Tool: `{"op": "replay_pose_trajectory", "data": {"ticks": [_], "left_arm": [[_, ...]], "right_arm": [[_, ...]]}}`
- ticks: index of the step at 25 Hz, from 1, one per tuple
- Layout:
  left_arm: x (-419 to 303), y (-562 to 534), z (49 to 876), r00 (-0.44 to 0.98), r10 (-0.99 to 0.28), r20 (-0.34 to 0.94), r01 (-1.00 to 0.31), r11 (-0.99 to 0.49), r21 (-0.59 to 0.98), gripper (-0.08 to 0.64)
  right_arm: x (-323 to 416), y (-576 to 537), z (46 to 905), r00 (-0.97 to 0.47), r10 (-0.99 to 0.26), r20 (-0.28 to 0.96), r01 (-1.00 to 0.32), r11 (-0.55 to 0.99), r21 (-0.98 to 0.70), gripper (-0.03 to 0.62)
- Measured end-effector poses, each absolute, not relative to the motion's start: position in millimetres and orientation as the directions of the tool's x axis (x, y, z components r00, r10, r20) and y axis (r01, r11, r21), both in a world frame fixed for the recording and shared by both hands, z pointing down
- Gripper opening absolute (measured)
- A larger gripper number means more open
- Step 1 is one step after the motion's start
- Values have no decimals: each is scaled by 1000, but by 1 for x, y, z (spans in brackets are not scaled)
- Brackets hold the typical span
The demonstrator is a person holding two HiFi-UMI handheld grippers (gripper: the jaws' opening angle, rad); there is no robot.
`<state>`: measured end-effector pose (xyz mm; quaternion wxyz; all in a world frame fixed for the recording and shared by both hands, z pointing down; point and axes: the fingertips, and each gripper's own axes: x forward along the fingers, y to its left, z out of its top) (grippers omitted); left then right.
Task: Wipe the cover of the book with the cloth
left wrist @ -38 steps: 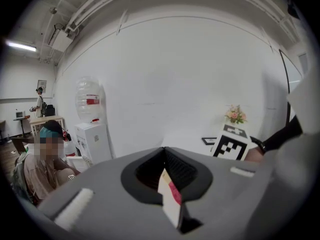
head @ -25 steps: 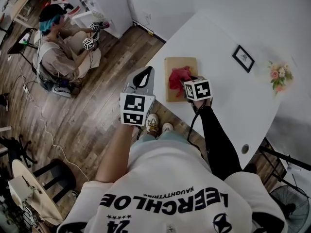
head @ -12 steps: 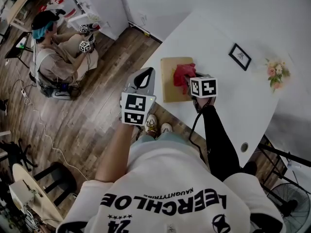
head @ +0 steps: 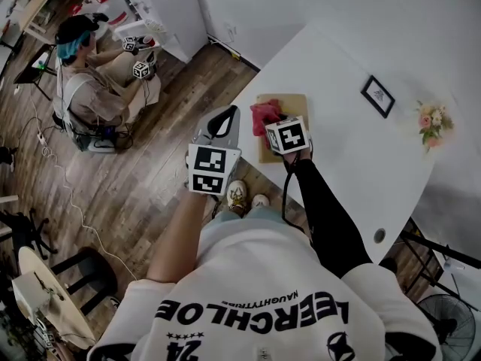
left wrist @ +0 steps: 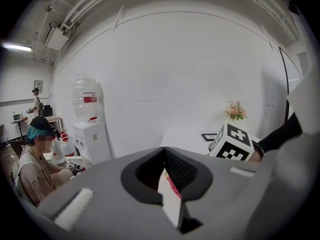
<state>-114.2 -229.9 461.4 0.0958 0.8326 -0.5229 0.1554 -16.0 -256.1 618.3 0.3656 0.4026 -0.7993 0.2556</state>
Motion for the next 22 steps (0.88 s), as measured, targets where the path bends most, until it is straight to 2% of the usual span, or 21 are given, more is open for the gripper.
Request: {"op": "replay_pose_trajectory", "data": {"ticks": [6, 16, 22], "left_arm": [[-109, -234, 459, 422, -836, 352, -893, -451, 0, 55], [-88, -239, 458, 454, -821, 346, -875, -484, 0, 55], [-81, -240, 460, 466, -811, 353, -867, -498, 0, 55]], "right_arm": [[-4, -252, 617, -445, -465, 765, -817, 561, -135, 149], [99, -249, 621, -322, -541, 777, -920, 372, -122, 150], [104, -250, 622, -318, -531, 786, -928, 343, -144, 147]]}}
